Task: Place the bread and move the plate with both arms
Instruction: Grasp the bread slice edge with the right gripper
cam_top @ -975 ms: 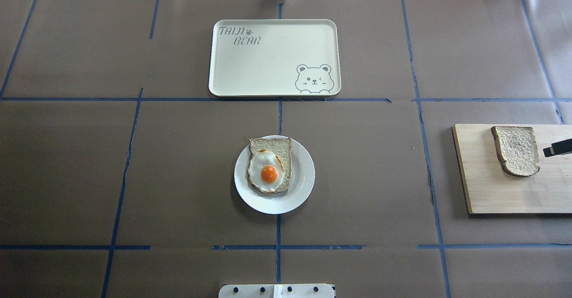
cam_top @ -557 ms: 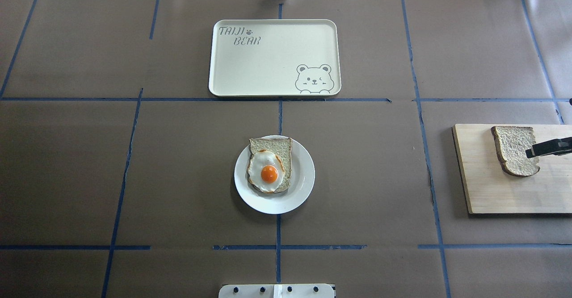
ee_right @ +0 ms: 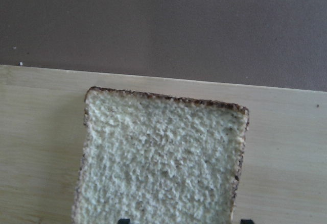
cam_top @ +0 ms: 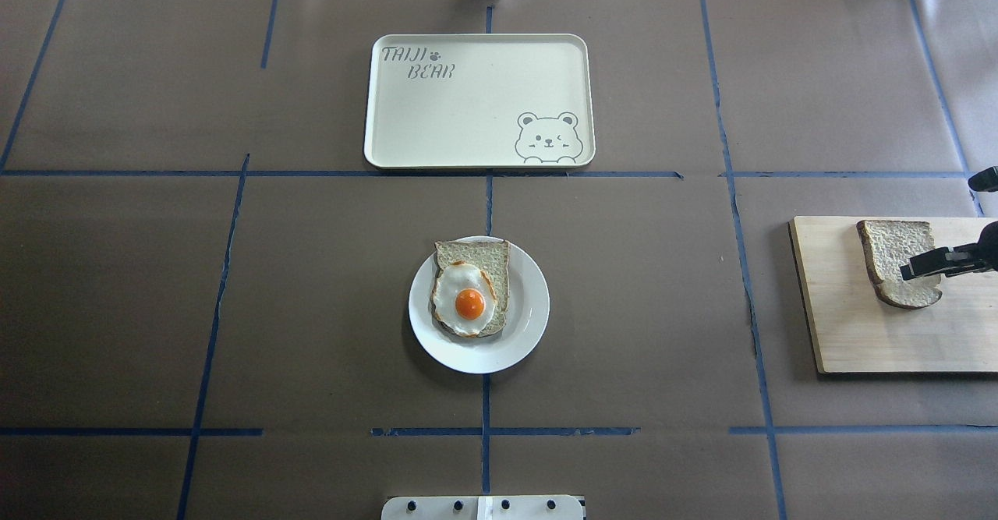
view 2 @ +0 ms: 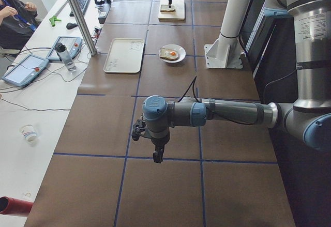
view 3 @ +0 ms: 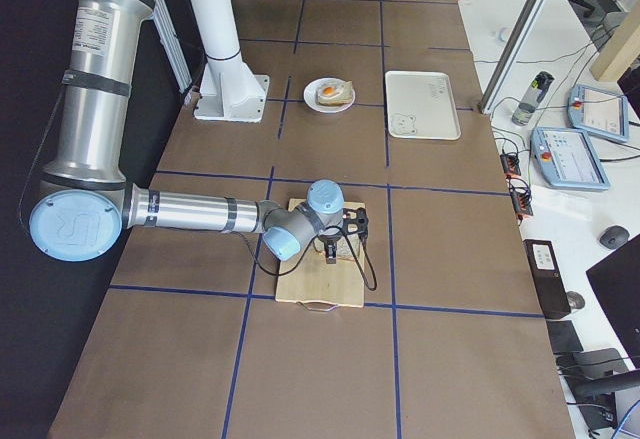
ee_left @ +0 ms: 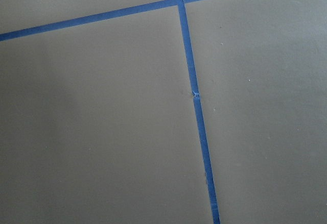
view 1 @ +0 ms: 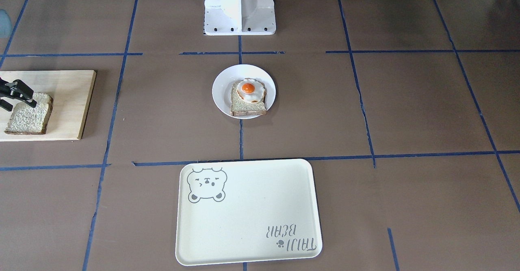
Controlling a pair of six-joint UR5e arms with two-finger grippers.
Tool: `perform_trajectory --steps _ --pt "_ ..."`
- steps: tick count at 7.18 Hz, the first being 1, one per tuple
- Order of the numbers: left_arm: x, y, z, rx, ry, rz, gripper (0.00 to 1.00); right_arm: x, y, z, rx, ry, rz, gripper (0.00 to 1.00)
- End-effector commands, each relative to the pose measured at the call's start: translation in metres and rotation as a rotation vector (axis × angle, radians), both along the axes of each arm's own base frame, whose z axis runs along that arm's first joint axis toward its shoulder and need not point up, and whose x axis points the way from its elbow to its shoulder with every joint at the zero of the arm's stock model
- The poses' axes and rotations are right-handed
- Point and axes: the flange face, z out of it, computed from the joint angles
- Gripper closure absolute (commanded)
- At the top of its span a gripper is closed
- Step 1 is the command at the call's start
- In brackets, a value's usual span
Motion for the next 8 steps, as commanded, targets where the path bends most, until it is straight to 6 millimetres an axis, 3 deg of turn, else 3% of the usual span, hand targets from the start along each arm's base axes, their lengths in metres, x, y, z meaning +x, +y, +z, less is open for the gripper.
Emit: perform_trajectory --steps 1,3,5,8 --pt "0.0003 -0.0002 -0.0018 0.004 0.000 0.001 0.00 0.0009 0.0019 0.0071 -0.013 0.007 0.000 0.27" --pt "0.0003 -0.0004 -0.0020 0.005 0.000 0.001 0.00 0.0013 0.0026 0.0077 -0.017 0.008 0.002 0.37" --pt "0.0003 -0.0004 -0.0020 0.005 0.000 0.001 0.00 0.0010 0.0024 0.0013 -0.031 -0.022 0.044 0.86" --pt "0.0003 -0.0004 -0.0020 0.005 0.000 0.001 0.00 0.0028 0.0040 0.0021 -0.026 -0.024 0.047 0.99"
